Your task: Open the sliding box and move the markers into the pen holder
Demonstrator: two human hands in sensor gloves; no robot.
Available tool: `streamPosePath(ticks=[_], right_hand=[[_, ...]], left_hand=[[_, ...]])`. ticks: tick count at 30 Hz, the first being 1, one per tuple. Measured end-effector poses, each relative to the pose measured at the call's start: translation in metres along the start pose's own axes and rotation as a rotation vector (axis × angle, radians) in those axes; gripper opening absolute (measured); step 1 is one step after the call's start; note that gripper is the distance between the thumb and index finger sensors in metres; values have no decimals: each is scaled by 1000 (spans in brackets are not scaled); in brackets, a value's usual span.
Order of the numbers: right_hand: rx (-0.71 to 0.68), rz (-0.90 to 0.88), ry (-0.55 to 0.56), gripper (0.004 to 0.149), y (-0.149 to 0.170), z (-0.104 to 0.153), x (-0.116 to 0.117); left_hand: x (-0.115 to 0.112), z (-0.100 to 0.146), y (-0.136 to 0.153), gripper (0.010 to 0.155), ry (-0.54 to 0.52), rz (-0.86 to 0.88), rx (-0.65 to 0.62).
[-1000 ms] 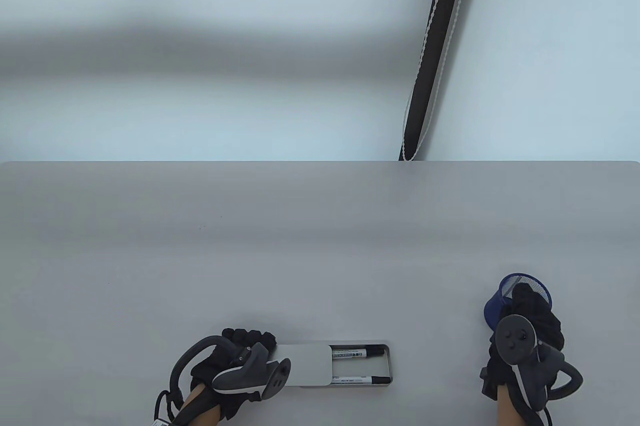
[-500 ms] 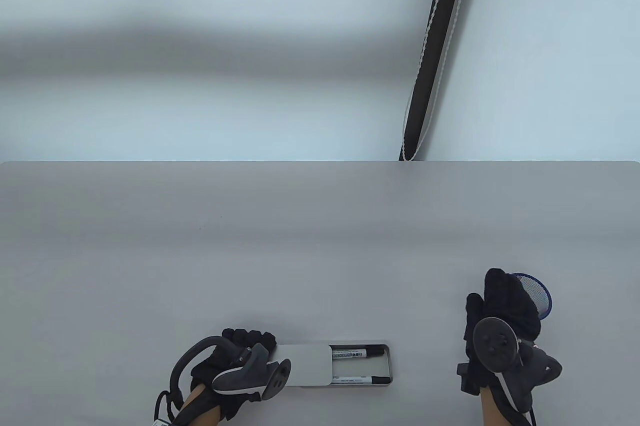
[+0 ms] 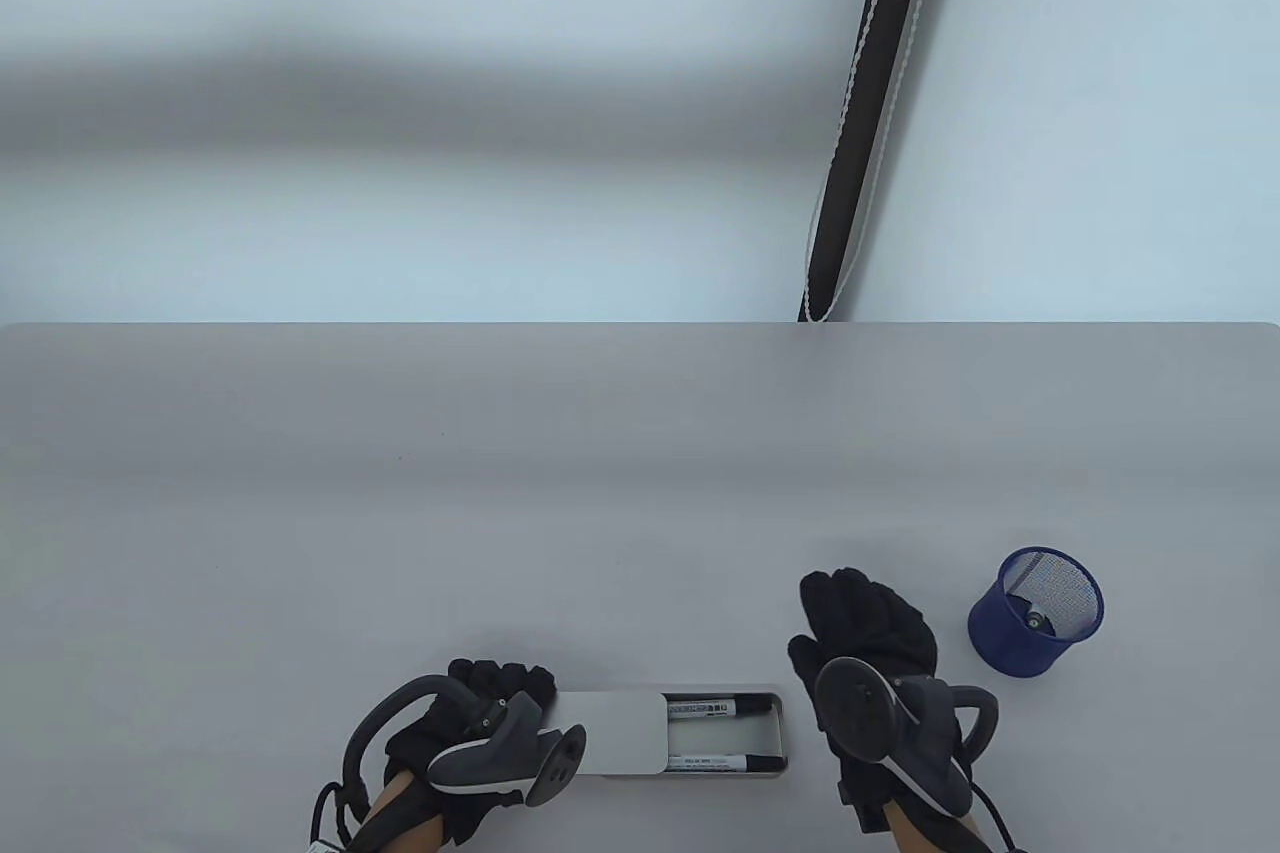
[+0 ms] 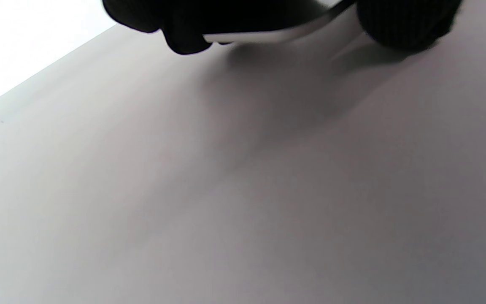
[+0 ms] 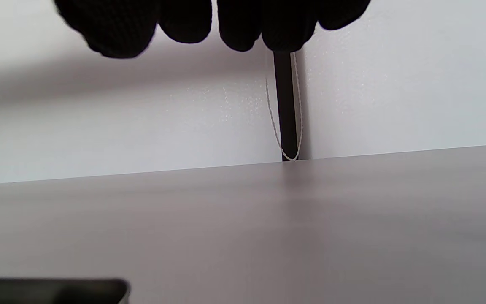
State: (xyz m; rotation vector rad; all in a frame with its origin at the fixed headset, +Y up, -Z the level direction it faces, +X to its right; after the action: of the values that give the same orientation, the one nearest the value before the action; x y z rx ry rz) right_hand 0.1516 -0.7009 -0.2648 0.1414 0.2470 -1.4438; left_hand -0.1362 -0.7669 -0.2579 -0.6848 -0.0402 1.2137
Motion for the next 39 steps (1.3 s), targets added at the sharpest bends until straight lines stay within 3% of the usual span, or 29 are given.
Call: streamPosePath(ticks=[7, 15, 31, 39], right_hand=[[-198, 100, -165, 65, -32, 2, 27], [-266, 137, -264, 64, -45, 3, 42], [-286, 210, -272, 60, -53, 2, 53], [-316, 329, -222, 71, -64, 2, 58]], left_hand=[[0, 0, -2, 84, -1, -5, -3], [0, 0, -4, 84, 0, -9, -7], [-1, 0, -5, 84, 0, -11, -7], [0, 1, -5, 84, -5, -15, -7]])
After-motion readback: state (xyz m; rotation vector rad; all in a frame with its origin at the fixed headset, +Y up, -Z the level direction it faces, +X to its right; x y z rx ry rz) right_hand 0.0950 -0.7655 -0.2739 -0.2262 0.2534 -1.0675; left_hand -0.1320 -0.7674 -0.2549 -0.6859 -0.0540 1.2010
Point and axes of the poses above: the tracker on the back of each hand, its own y axis roughly to the little-finger side, its own z axis roughly from the fingertips to the wrist, x = y × z, the point moved 2 cm from there along -z, roughly from the wrist to the fingertips, and after that the axes turned 14 degrees about z, right-handed, at the moved point
